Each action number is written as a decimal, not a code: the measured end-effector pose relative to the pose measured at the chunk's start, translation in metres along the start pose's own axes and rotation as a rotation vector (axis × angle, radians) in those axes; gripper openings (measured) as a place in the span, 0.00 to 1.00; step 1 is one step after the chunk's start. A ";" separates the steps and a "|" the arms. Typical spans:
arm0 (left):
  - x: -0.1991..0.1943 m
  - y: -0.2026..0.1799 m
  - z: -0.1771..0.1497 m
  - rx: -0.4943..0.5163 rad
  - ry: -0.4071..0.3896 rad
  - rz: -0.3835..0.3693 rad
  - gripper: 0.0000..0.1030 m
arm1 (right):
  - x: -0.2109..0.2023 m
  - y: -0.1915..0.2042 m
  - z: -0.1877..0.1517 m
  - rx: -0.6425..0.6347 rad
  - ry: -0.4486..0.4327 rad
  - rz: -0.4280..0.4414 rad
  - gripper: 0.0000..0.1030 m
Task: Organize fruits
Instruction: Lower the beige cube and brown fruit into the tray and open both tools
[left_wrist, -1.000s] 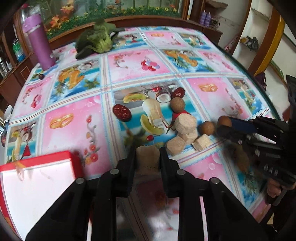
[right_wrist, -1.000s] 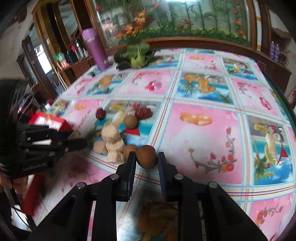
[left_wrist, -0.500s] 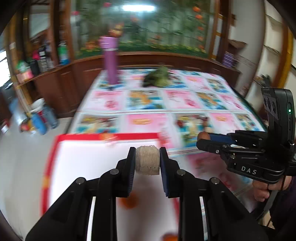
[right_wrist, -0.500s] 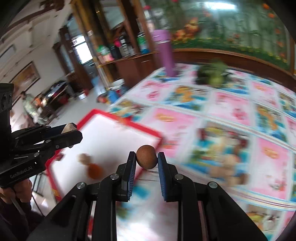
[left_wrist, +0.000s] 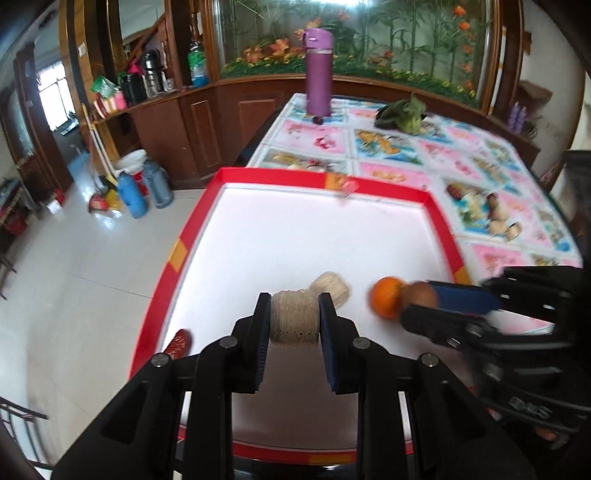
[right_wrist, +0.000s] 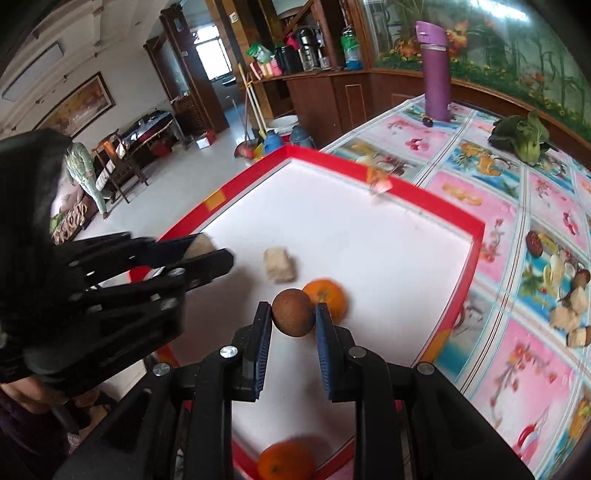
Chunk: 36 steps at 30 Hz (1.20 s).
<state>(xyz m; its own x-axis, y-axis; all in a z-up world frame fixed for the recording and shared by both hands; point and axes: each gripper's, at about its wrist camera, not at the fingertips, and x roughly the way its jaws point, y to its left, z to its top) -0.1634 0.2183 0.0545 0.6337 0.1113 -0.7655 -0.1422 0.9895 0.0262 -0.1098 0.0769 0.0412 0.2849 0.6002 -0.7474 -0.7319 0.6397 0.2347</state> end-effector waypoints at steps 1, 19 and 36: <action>0.003 0.001 -0.002 -0.008 0.009 -0.013 0.26 | -0.001 0.002 -0.002 -0.004 0.003 0.003 0.21; 0.018 0.006 -0.014 -0.028 0.060 0.015 0.26 | 0.019 0.020 -0.018 -0.001 0.052 -0.002 0.21; 0.024 0.005 -0.015 -0.036 0.099 0.046 0.34 | 0.018 0.018 -0.015 0.009 0.088 0.017 0.23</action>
<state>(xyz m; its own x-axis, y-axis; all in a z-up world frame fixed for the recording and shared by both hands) -0.1603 0.2248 0.0268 0.5478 0.1452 -0.8239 -0.1979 0.9794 0.0410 -0.1272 0.0918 0.0228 0.2164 0.5665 -0.7951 -0.7308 0.6340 0.2529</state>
